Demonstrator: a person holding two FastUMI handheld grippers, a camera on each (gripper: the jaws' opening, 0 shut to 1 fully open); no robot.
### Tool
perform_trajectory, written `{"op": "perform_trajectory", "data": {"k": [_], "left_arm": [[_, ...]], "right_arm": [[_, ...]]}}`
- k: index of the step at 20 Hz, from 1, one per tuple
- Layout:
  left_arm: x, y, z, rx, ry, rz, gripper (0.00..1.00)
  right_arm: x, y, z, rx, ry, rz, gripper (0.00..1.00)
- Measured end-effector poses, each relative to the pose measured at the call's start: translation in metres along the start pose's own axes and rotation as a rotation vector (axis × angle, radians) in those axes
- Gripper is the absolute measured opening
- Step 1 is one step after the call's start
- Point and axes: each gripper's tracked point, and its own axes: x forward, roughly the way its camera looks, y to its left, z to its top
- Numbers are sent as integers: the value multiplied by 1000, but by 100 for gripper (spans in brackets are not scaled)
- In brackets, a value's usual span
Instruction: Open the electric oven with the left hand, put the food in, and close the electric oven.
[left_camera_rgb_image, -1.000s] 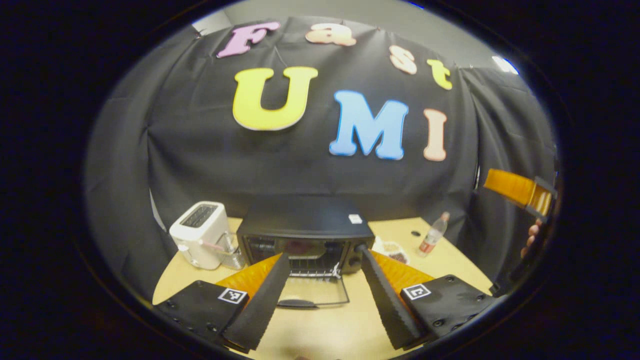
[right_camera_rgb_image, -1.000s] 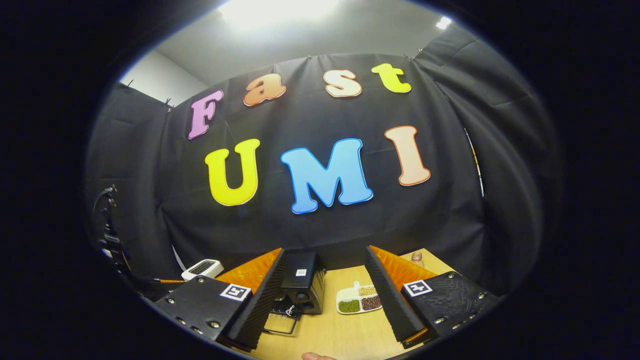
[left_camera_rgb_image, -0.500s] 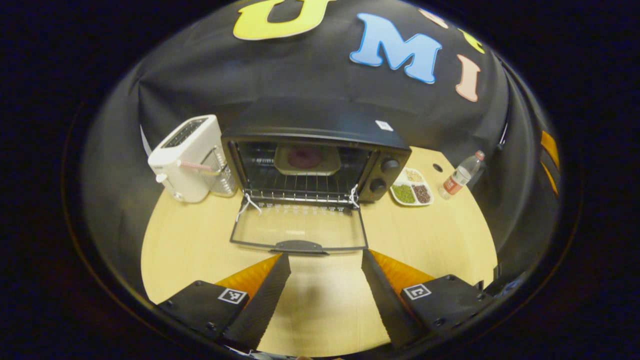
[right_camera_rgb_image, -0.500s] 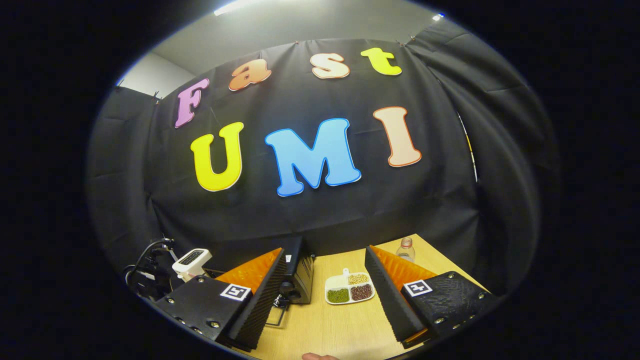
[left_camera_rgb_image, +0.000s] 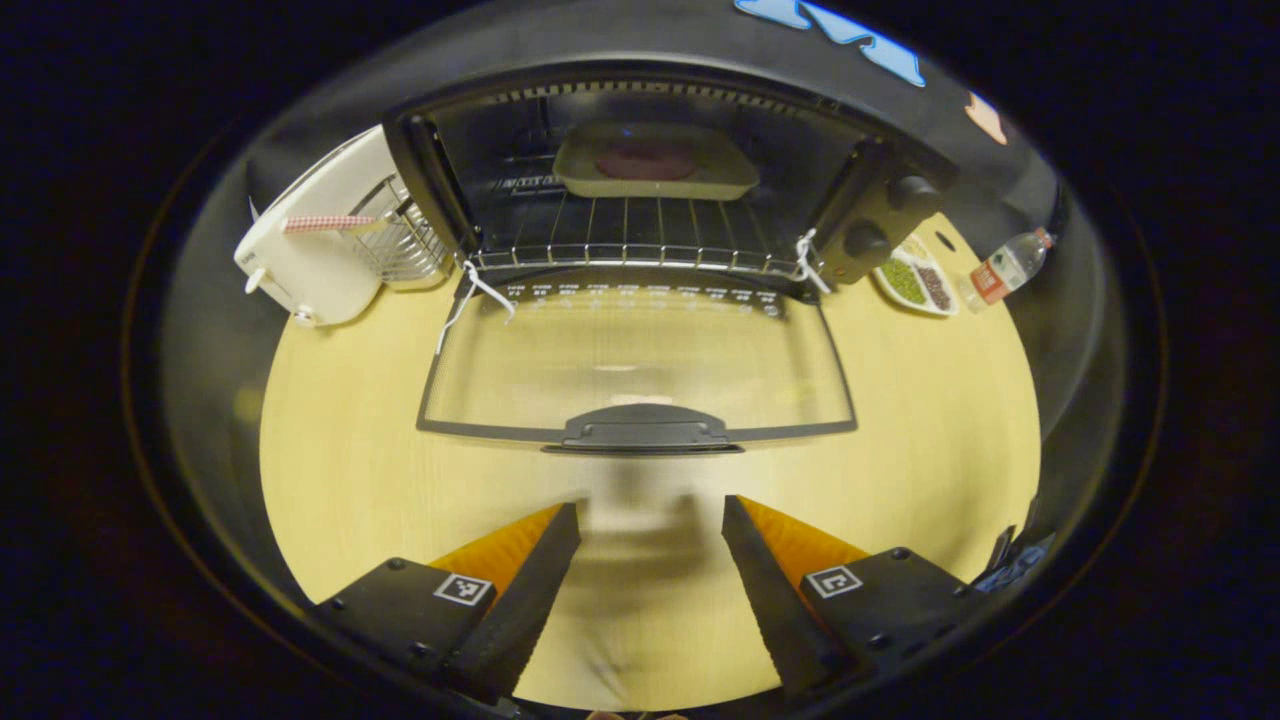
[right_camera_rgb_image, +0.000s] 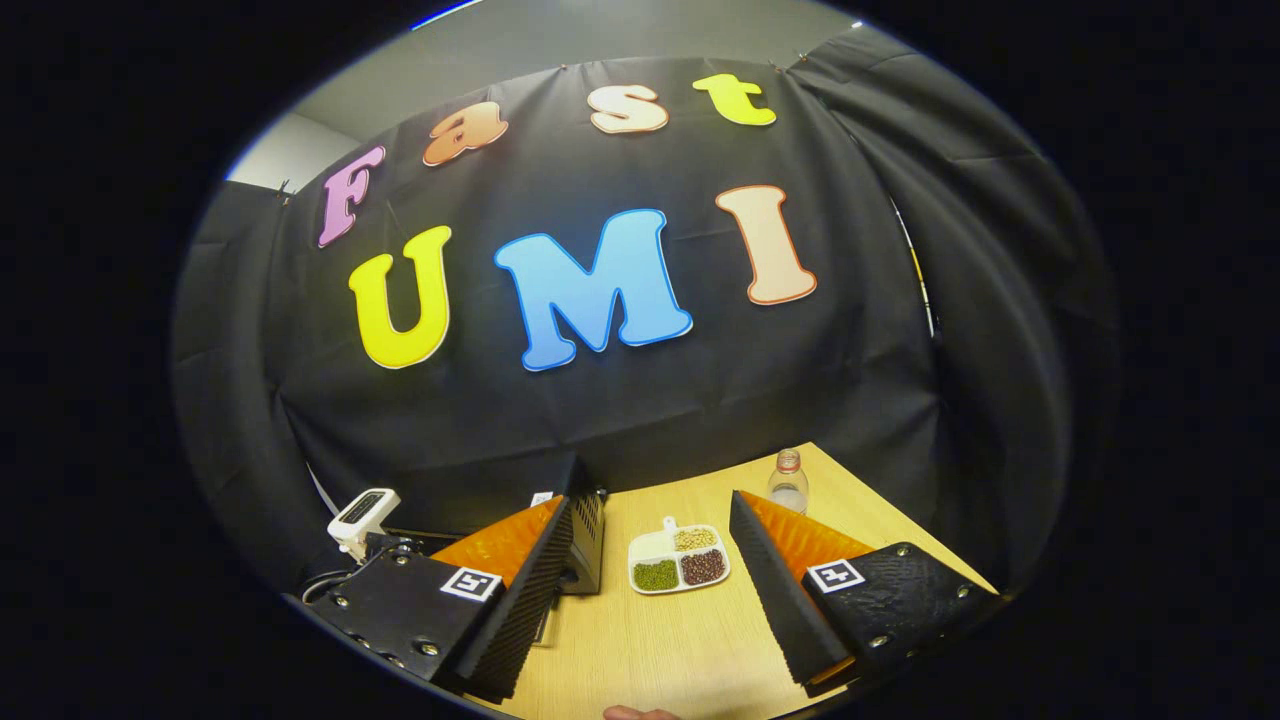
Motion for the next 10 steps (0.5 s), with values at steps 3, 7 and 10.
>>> {"op": "perform_trajectory", "data": {"k": [3, 7, 10], "left_arm": [[16, 3, 0, 7, 32, -5, 100], [30, 4, 6, 26, 46, -5, 98], [37, 5, 12, 43, 44, 8, 98]], "right_arm": [[-2, -5, -2, 5, 0, -30, 95], [-7, -5, -8, -5, 7, -44, 96], [-11, -2, -10, -18, 12, -52, 96]]}}
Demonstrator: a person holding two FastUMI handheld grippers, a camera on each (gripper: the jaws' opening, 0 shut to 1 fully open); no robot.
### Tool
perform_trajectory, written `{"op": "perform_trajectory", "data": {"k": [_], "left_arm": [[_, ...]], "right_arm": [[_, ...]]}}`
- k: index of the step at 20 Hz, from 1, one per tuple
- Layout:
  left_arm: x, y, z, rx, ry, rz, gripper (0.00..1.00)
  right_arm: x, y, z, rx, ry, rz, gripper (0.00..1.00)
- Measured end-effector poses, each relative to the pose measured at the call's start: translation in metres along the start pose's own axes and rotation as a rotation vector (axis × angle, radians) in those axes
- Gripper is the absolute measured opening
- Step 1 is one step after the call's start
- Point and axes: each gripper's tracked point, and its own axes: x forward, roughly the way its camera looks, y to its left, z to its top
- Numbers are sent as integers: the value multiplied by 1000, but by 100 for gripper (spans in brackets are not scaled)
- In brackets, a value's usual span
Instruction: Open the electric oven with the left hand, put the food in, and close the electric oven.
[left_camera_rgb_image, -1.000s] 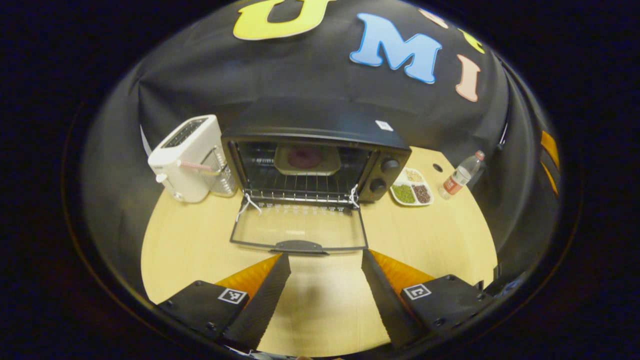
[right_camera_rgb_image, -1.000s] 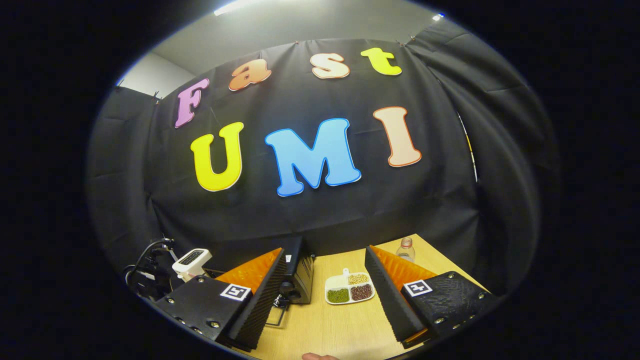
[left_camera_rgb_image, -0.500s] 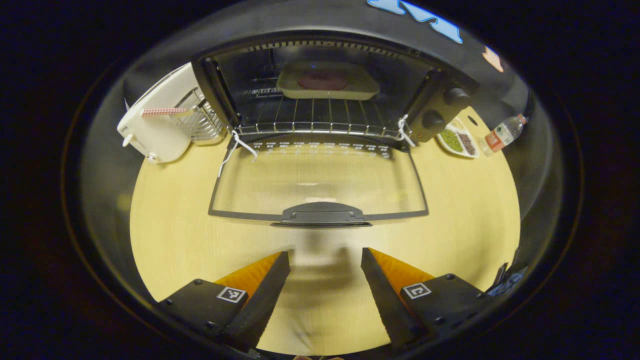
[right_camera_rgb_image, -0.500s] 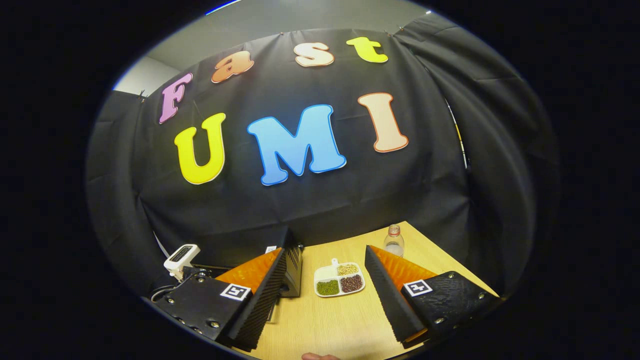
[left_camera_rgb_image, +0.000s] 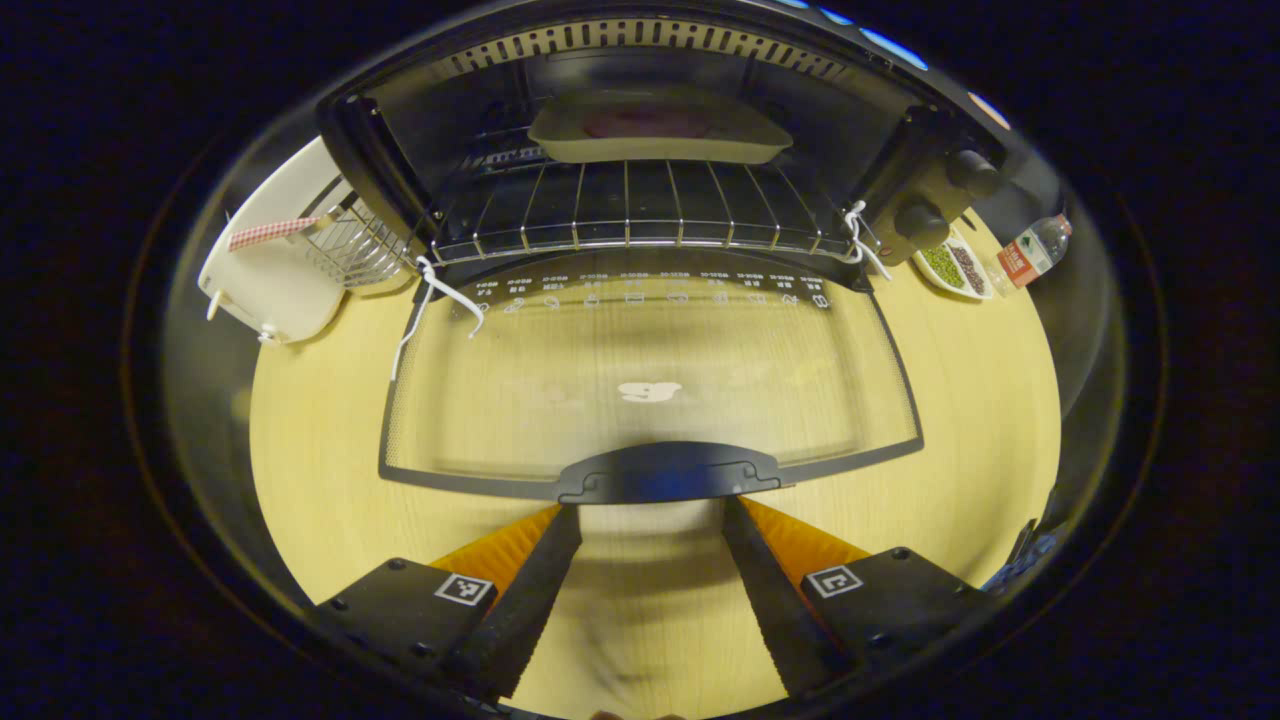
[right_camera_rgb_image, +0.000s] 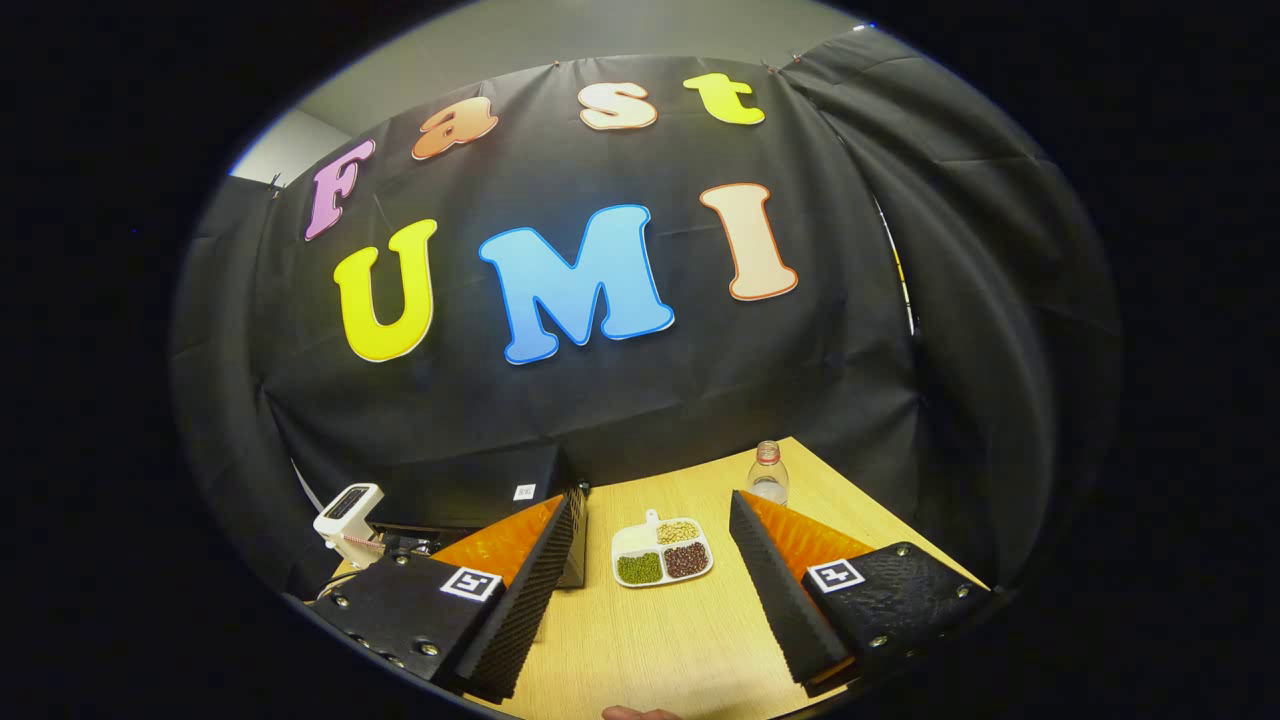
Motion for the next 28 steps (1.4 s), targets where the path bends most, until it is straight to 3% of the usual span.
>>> {"op": "perform_trajectory", "data": {"k": [6, 20, 28], "left_arm": [[-1, 0, 2, 11, 11, -5, 97], [-45, 1, 14, 42, -132, 8, 100], [-51, 5, 30, 84, -177, 32, 98]], "right_arm": [[-7, 5, -7, 2, 4, 1, 96], [-15, 39, -3, -32, -15, 82, 96], [-15, 33, -3, -27, -8, 65, 96]]}}
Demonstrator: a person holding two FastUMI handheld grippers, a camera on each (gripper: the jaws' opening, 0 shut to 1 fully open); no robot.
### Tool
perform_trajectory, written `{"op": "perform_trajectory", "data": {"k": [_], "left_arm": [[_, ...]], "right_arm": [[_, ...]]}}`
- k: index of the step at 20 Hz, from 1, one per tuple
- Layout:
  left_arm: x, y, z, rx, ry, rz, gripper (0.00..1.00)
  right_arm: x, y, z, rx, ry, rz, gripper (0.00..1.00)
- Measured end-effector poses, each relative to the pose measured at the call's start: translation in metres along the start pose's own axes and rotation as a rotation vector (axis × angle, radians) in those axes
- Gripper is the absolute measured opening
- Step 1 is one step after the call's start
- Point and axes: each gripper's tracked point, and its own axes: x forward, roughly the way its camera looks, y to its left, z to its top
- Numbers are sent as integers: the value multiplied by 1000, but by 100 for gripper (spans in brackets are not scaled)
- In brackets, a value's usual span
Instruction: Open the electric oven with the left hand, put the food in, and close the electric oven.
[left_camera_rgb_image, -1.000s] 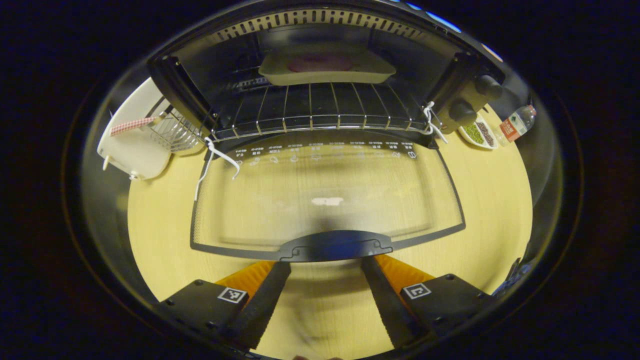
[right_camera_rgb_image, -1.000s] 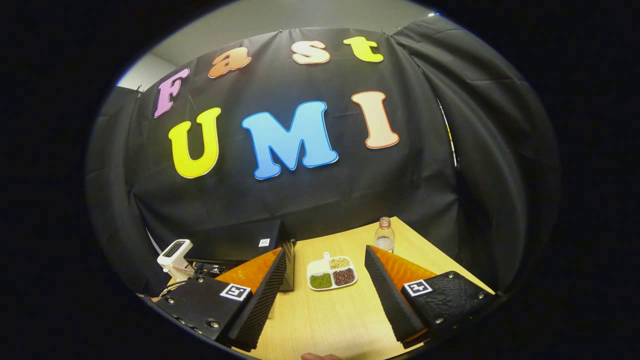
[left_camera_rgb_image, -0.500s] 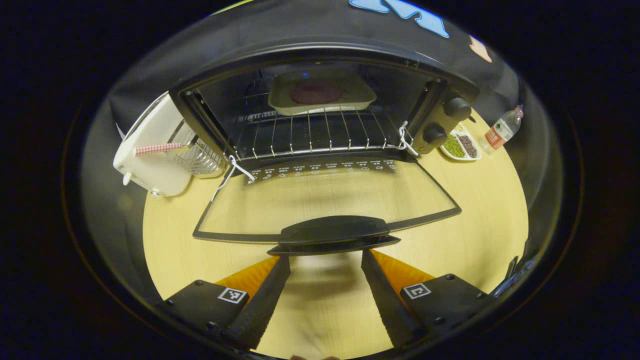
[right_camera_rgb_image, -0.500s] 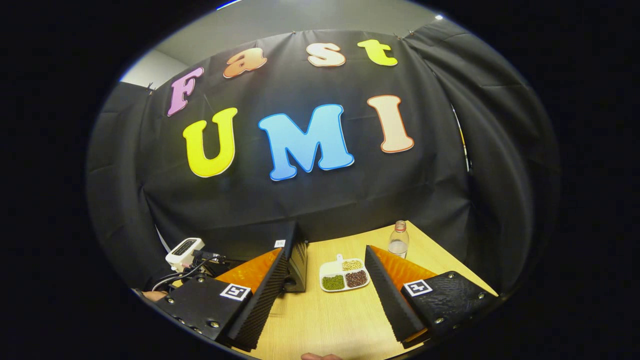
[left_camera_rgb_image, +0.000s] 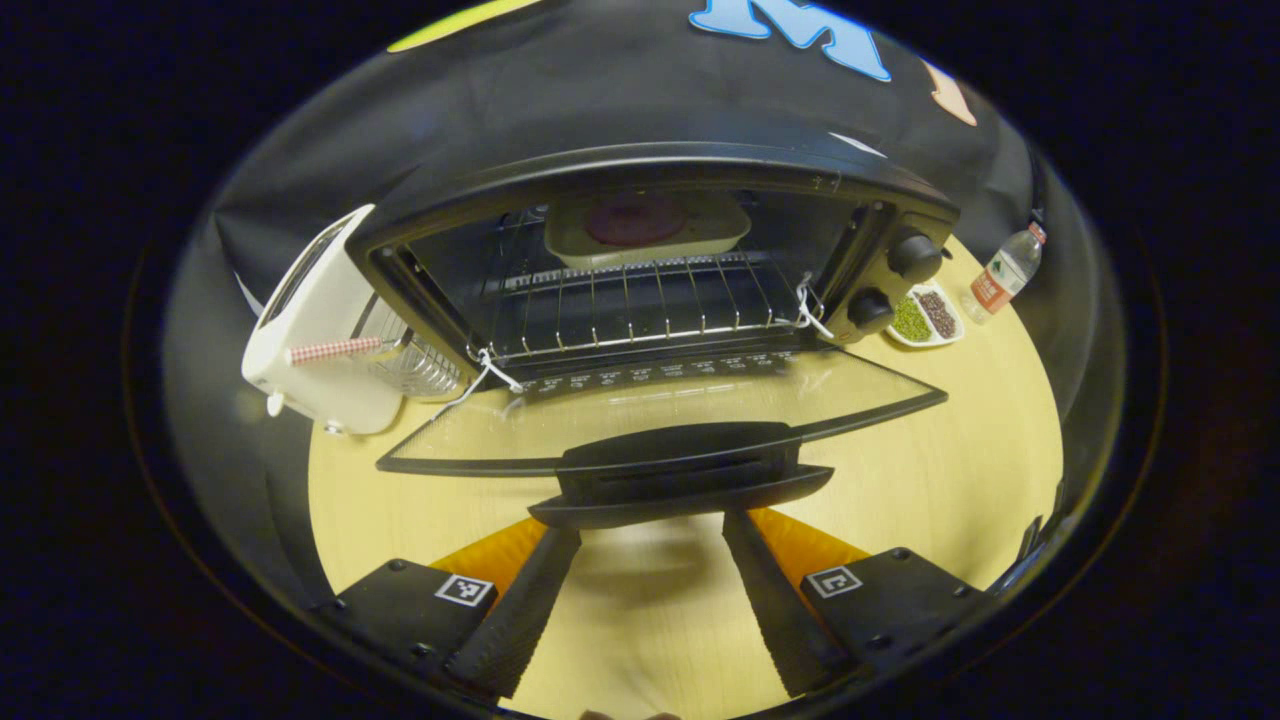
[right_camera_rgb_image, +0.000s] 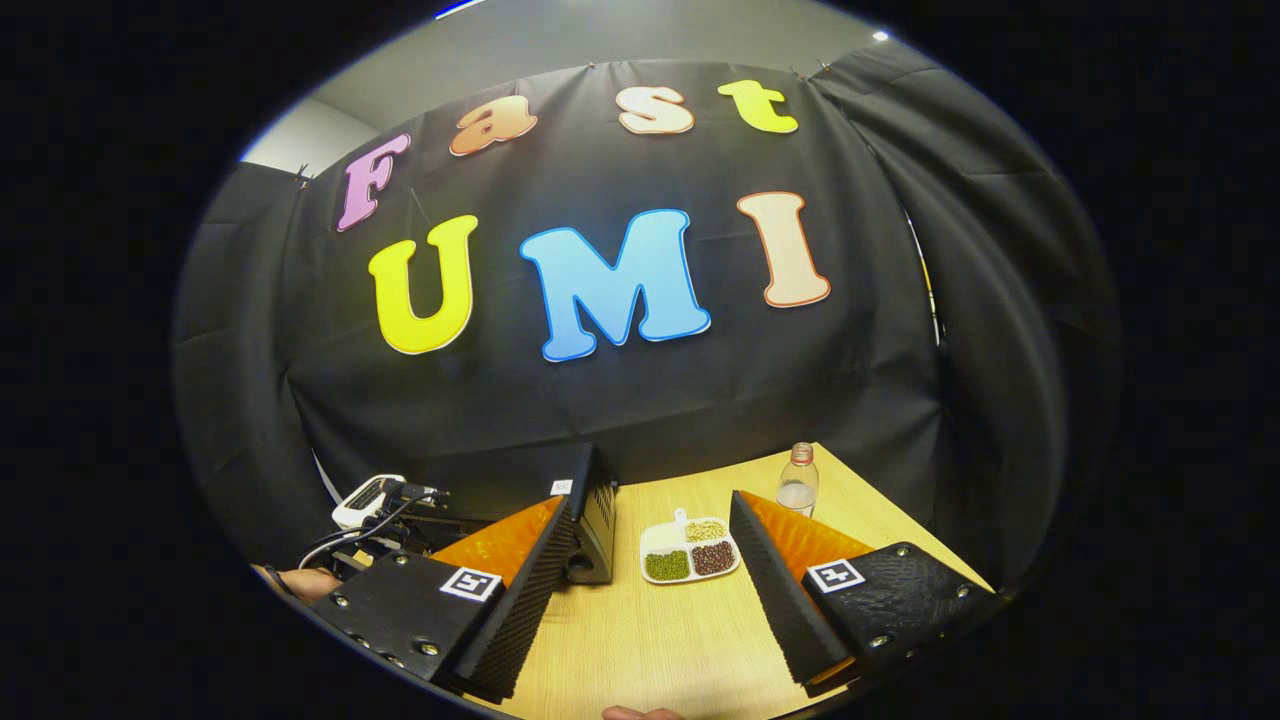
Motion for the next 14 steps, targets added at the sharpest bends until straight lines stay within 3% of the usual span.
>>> {"op": "perform_trajectory", "data": {"k": [8, 14], "left_arm": [[-6, -1, 27, -13, -101, 10, 98], [-67, -6, 60, 23, -290, 43, 98]], "right_arm": [[-4, -5, -1, -17, 9, -3, 96], [-7, -12, 6, -56, -11, 16, 96]]}}
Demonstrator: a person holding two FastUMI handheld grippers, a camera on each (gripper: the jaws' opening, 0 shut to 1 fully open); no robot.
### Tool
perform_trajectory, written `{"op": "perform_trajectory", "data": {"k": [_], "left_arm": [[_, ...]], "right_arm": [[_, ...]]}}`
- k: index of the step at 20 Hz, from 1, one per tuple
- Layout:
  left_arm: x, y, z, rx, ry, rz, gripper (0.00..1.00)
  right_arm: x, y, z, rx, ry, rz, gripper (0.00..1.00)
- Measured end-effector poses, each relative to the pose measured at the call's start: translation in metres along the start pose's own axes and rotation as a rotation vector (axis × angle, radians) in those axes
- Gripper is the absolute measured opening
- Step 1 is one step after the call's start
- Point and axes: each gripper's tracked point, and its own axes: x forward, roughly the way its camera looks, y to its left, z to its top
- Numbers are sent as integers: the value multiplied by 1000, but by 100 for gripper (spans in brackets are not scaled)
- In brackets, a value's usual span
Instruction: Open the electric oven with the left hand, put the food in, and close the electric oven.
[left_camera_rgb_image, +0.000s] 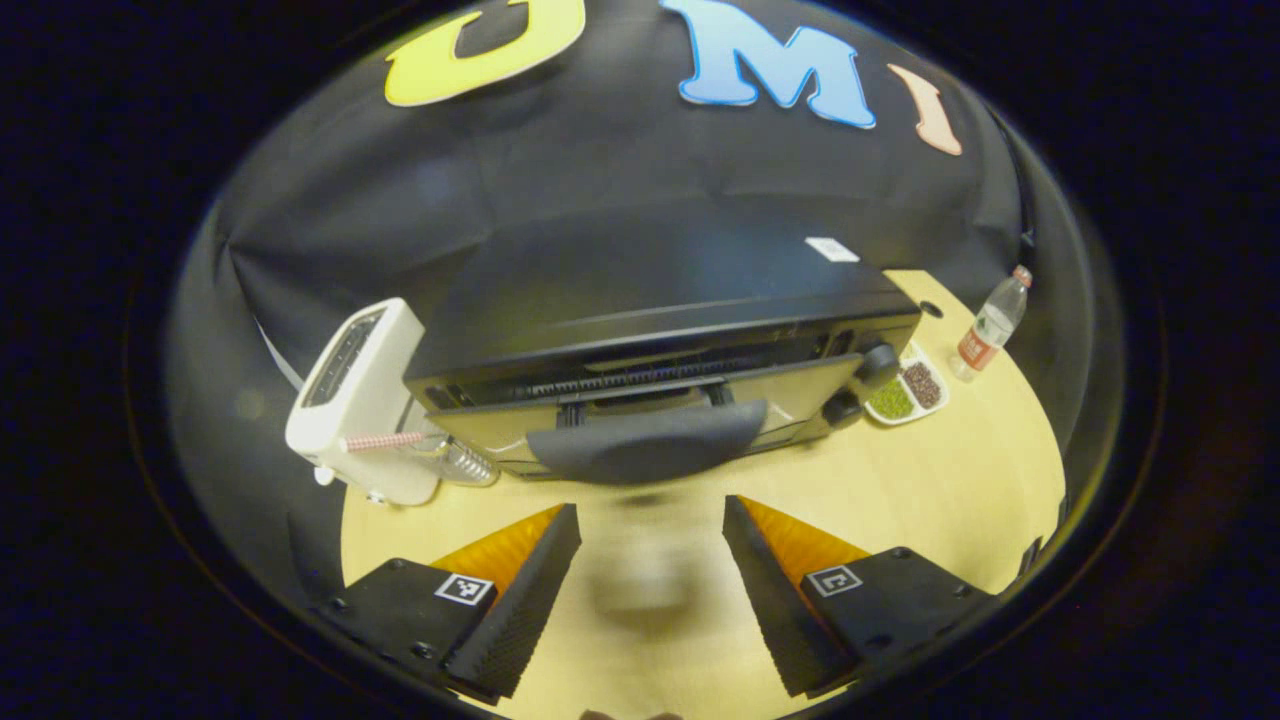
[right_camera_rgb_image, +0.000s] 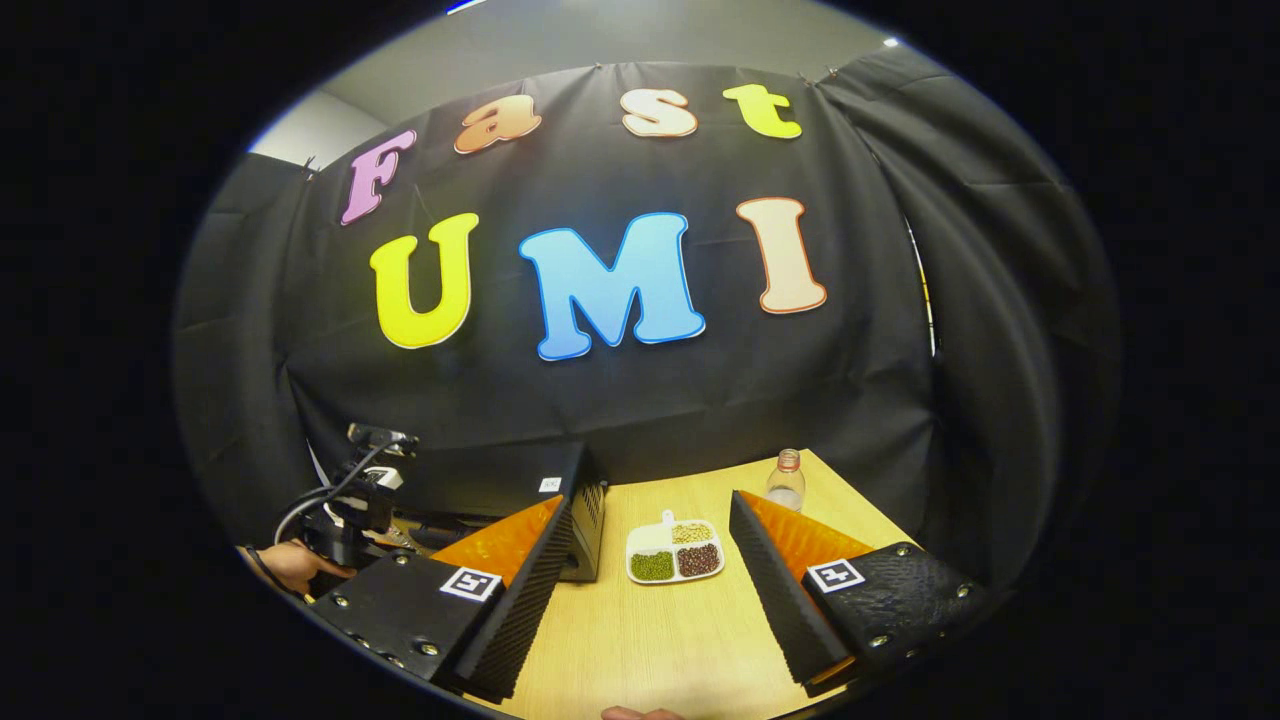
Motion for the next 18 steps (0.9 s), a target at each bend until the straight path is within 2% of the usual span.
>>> {"op": "perform_trajectory", "data": {"k": [1, 2, 4, 8, 11, 14, 18], "left_arm": [[-13, -2, 11, -4, -55, 9, 100], [-30, -4, 26, -12, -127, 20, 98], [-72, -18, 63, -42, -302, 10, 100], [-191, -33, 130, -90, -638, 40, 100], [-271, -33, 164, -128, -829, 88, 100], [-311, -46, 166, -129, -876, 56, 100], [-319, -35, 166, -118, -881, 74, 100]], "right_arm": [[-2, -1, 2, -11, -6, 9, 96], [0, -2, 6, -22, -15, 20, 96], [-2, -3, 19, -36, -36, 41, 96], [-7, 2, 63, -37, -117, 79, 96], [-15, 13, 98, -35, -173, 99, 95], [-24, 30, 124, -32, -221, 142, 95], [-28, 42, 128, -44, -239, 147, 95]]}}
